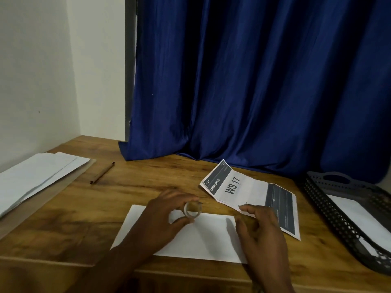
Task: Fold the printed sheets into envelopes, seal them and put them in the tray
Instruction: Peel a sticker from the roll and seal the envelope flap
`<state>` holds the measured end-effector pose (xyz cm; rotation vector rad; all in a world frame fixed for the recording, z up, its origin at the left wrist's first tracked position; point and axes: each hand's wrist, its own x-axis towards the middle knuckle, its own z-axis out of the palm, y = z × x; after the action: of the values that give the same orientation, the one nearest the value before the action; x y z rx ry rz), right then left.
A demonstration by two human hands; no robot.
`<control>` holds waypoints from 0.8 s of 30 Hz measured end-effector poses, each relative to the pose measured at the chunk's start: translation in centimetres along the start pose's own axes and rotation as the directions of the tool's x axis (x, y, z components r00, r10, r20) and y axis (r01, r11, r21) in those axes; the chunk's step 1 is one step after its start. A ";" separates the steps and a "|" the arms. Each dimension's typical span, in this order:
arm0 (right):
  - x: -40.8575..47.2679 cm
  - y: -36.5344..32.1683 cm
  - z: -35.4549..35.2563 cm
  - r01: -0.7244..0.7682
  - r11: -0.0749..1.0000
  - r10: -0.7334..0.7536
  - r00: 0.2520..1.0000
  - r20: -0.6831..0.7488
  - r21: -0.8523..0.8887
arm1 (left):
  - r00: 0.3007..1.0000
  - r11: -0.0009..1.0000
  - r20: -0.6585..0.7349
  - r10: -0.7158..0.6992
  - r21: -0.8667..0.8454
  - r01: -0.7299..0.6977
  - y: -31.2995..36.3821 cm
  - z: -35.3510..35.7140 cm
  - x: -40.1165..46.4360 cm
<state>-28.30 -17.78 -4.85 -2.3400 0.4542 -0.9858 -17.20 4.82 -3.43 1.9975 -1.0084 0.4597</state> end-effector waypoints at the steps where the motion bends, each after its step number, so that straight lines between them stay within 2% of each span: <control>1: 0.0 -0.6 0.0 0.025 0.999 -0.025 1.000 0.000 0.043 | 1.000 1.000 -0.008 -0.003 0.013 0.003 -0.1 0.3 -0.2; 8: -0.2 -5.2 2.1 0.135 0.893 -0.201 0.973 0.111 0.430 | 0.997 1.000 -0.077 0.019 -0.002 -0.019 0.7 0.5 -0.7; 11: -0.9 -5.7 3.2 0.178 0.877 -0.242 0.966 0.092 0.446 | 0.998 0.999 -0.056 -0.038 -0.039 0.036 0.5 0.3 -1.0; 16: -1.1 -5.2 3.3 0.183 0.865 -0.219 0.976 0.022 0.467 | 0.996 0.996 -0.036 -0.085 -0.028 0.084 1.2 0.2 -0.9; 20: -1.3 -5.5 2.9 0.202 0.828 -0.232 0.973 -0.007 0.523 | 0.997 0.999 -0.058 -0.046 -0.030 0.045 1.5 0.1 -1.0; 22: -1.4 -5.6 2.8 0.218 0.809 -0.243 0.970 -0.027 0.545 | 0.994 0.993 -0.066 -0.082 -0.092 0.076 1.7 0.0 -1.0; 24: -1.4 -5.4 2.8 0.230 0.796 -0.248 0.968 -0.045 0.559 | 0.994 0.988 -0.097 -0.059 -0.145 0.044 1.8 -0.1 -1.0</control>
<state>-26.68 -11.77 -3.96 -1.8868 -0.1502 -1.0255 -19.26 4.84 -3.06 1.8497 -0.8998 0.4439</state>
